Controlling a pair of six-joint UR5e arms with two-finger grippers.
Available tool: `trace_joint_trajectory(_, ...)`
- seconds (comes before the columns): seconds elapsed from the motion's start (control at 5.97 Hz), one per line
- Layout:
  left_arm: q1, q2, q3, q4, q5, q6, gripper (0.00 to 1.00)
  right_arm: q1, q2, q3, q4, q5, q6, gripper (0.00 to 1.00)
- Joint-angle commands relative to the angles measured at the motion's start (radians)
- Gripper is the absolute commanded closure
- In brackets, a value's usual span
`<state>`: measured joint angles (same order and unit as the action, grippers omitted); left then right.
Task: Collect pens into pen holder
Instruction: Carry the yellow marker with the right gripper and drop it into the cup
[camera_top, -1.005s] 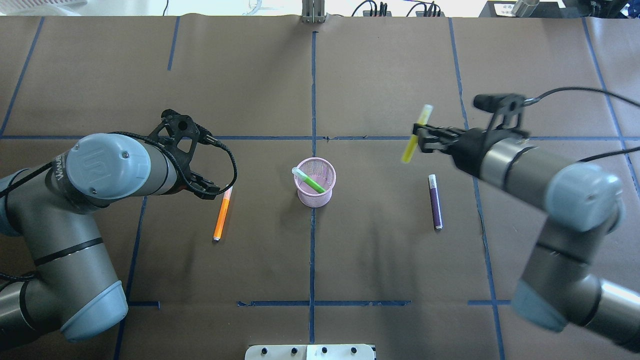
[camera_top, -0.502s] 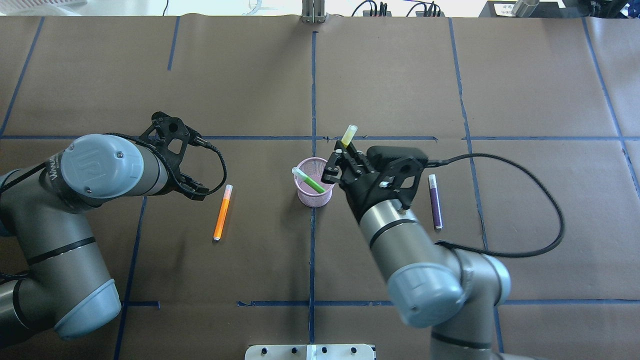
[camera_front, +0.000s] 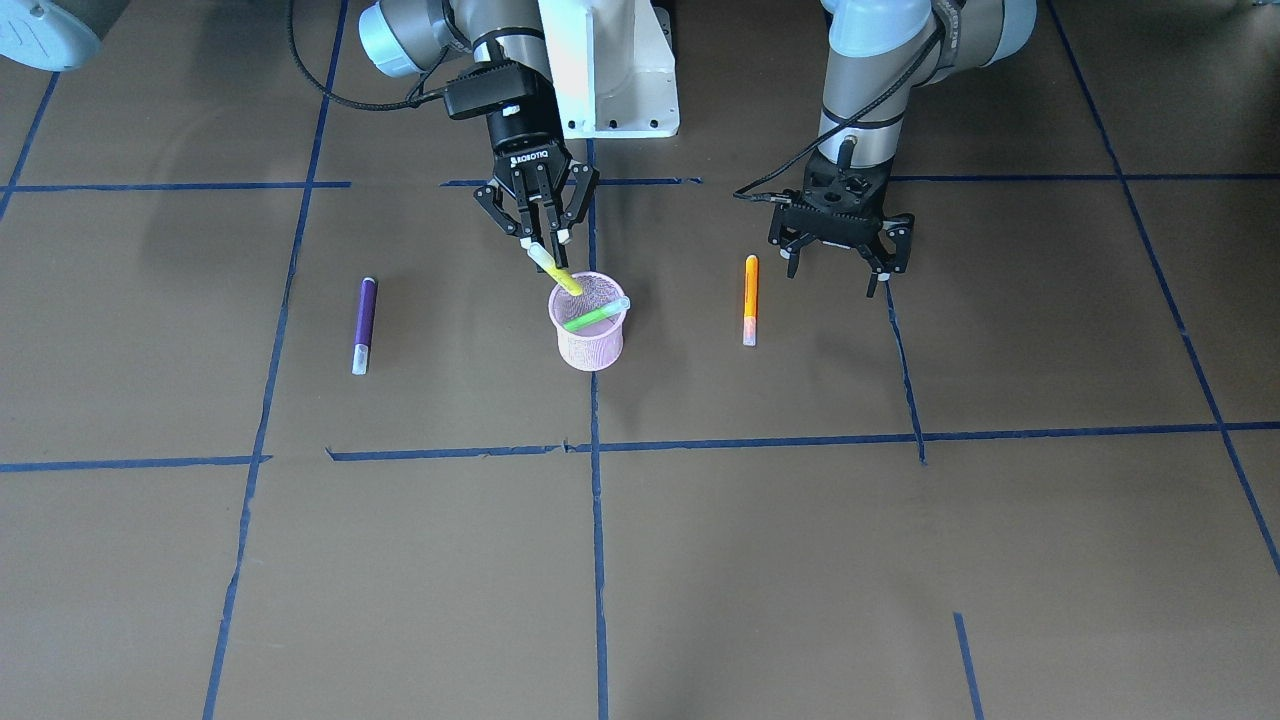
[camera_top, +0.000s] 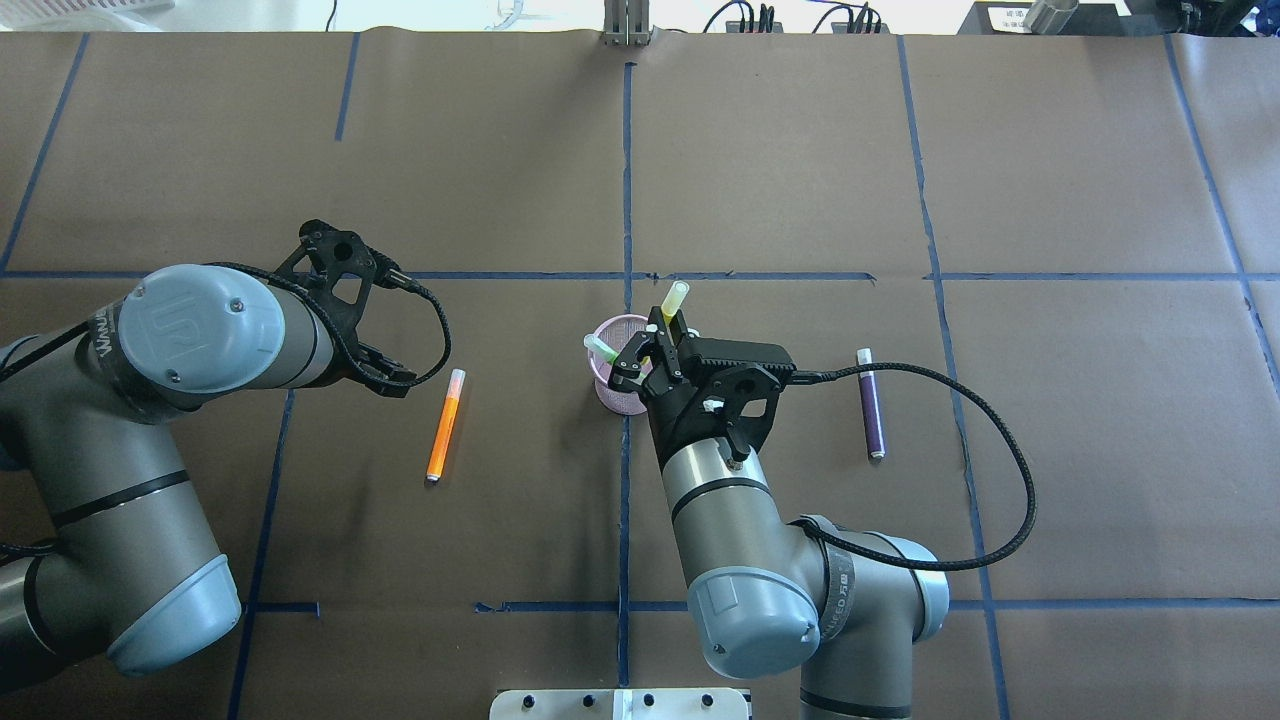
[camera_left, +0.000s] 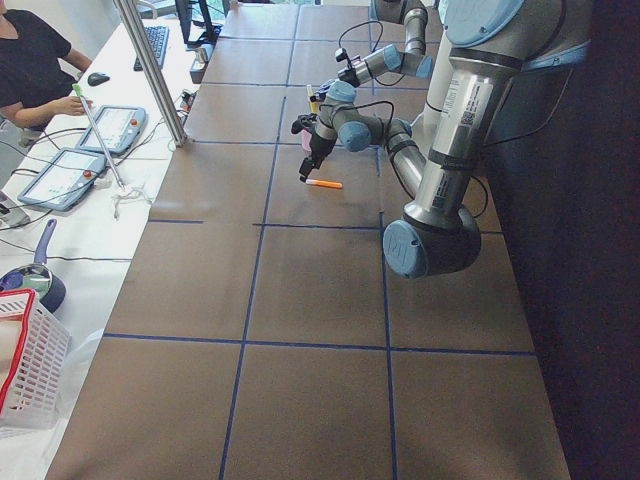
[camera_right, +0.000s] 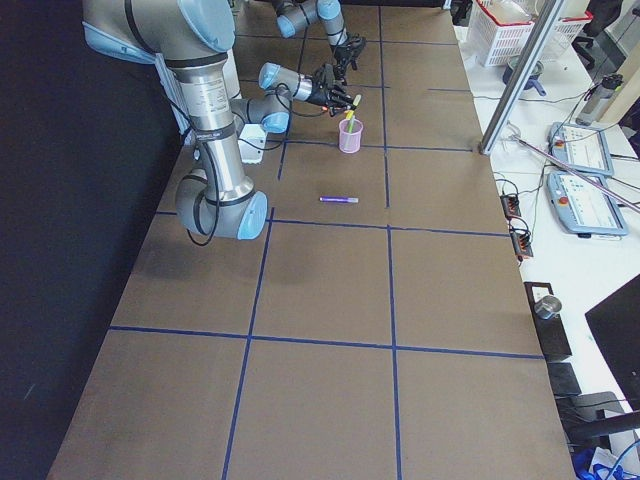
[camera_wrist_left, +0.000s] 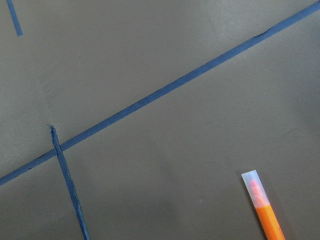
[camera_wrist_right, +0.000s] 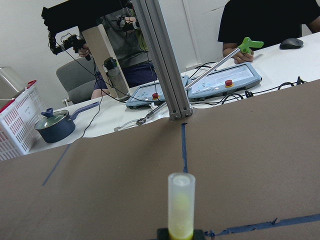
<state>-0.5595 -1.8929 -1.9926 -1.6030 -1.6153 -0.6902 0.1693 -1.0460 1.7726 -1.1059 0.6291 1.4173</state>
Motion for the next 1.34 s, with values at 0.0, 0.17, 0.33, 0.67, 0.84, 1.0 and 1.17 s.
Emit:
trace_joint_trajectory(0.0, 0.0, -0.002, -0.002, 0.0, 0.0, -0.002, 0.0, 0.003, 0.021, -0.005, -0.021, -0.003, 0.003, 0.01)
trace_joint_trajectory(0.17, 0.0, 0.0, -0.005, 0.0, 0.002, -0.002, 0.0, 0.003, 0.029, -0.002, -0.043, 0.004, 0.005, 0.0)
trace_joint_trajectory(0.33, -0.005, 0.0, -0.009, 0.0, 0.002, -0.002, 0.0, 0.013, 0.026, 0.043, -0.043, 0.02, 0.003, 0.0)
trace_joint_trajectory(0.67, -0.008, 0.002, -0.011, 0.0, 0.0, -0.002, 0.0, 0.096, -0.095, 0.119, -0.043, 0.282, 0.0, 0.0)
trace_joint_trajectory(0.84, -0.01, 0.002, -0.012, 0.0, 0.0, -0.002, 0.0, 0.163, -0.145, 0.125, -0.04, 0.48, -0.006, 0.0)
trace_joint_trajectory(1.0, -0.01, -0.001, -0.011, 0.0, -0.005, -0.029, 0.0, 0.218, -0.163, 0.125, -0.042, 0.617, -0.009, 0.0)
trace_joint_trajectory(1.17, -0.002, -0.014, 0.017, 0.002, -0.009, -0.125, 0.0, 0.304, -0.187, 0.125, -0.042, 0.805, -0.029, 0.0)
